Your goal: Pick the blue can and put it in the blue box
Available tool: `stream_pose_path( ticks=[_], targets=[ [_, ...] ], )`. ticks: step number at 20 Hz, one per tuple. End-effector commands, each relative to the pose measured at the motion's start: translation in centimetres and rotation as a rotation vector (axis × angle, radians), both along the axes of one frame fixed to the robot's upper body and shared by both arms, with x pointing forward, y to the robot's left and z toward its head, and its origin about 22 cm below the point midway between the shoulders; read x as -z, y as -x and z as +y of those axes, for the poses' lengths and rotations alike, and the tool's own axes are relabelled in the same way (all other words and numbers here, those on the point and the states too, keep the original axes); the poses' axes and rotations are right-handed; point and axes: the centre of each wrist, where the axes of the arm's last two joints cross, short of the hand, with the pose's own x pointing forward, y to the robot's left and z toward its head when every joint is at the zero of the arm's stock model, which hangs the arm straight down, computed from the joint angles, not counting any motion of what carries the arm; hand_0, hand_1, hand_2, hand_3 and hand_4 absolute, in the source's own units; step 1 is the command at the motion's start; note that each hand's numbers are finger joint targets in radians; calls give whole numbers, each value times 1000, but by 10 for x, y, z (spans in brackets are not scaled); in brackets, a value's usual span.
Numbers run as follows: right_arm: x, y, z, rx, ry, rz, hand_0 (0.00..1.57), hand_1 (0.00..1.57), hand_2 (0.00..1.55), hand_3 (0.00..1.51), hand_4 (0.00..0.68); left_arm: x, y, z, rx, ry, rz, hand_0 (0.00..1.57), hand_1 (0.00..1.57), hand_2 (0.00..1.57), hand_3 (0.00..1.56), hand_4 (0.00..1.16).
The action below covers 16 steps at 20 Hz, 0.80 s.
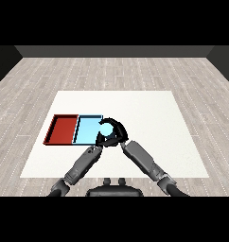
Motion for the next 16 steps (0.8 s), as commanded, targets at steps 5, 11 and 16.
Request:
stream_pose_path(
  ticks=[5, 11, 16],
  targets=[
    [5, 3, 6, 22, 0, 3, 0, 0, 0, 0, 0, 7, -8, 10, -3, -4, 7, 1571, 1571, 1543, 1476, 1134],
    [-5, -7, -13, 17, -22, 44, 0, 0, 0, 0, 0, -9, -3, -18, -19, -35, -16, 1571, 1571, 1571, 1503, 1137],
    [-15, -7, -33, 37, -67, 10, 0, 0, 0, 0, 0, 2, 8, 3, -41, -45, -17, 1571, 1571, 1571, 1508, 1133]
  ],
)
